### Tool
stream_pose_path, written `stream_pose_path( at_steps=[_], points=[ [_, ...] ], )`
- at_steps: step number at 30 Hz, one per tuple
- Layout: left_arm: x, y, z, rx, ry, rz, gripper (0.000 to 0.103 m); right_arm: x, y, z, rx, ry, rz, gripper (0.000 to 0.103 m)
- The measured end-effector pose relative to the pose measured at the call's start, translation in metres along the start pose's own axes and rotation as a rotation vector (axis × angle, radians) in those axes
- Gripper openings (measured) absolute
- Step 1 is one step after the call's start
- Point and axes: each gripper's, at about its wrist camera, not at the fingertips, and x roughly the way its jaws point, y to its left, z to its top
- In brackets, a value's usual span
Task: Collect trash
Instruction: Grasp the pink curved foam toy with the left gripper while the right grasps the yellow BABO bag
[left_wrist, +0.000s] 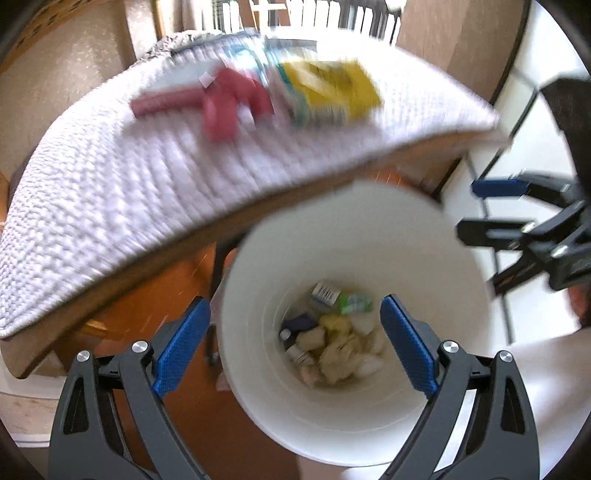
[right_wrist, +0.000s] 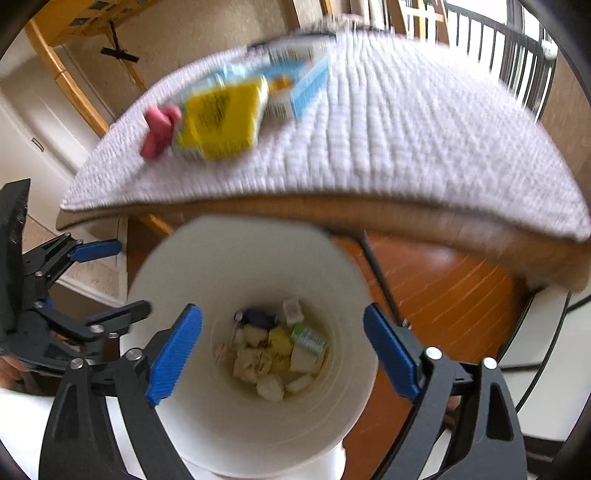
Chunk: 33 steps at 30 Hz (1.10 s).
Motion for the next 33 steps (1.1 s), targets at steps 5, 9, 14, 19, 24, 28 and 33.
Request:
stream_pose_path(
  at_steps=[5, 9, 14, 19, 24, 28, 33],
  points=[
    [-0.041, 0.020, 0.028, -0.078, -0.153, 0.018, 0.101, -0.021, 0.021, 0.018, -0.086, -0.123, -0.066, 0.097],
    [-0.047, 0.040, 0.050, -0.146, -0.207, 0.013, 0.101, -0.020, 0.036, 0.032, -0.156, -0.171, -0.108, 0.098],
    [-0.026, 0.050, 0.076, -0.145, -0.188, 0.034, 0.101, -0.007, 0.051, 0.048, -0.204, -0.190, -0.104, 0.098],
    [-0.006, 0.053, 0.091, -0.121, -0.157, 0.019, 0.101, 0.007, 0.060, 0.063, -0.229, -0.204, -0.088, 0.098],
    [0.006, 0.055, 0.096, -0.128, -0.131, 0.006, 0.093, 0.021, 0.066, 0.074, -0.240, -0.197, -0.086, 0.094],
    [0.015, 0.061, 0.098, -0.134, -0.111, -0.017, 0.081, 0.030, 0.066, 0.080, -0.240, -0.182, -0.079, 0.091],
    [0.016, 0.060, 0.099, -0.117, -0.115, -0.031, 0.080, 0.037, 0.068, 0.086, -0.246, -0.191, -0.092, 0.090]
  ],
)
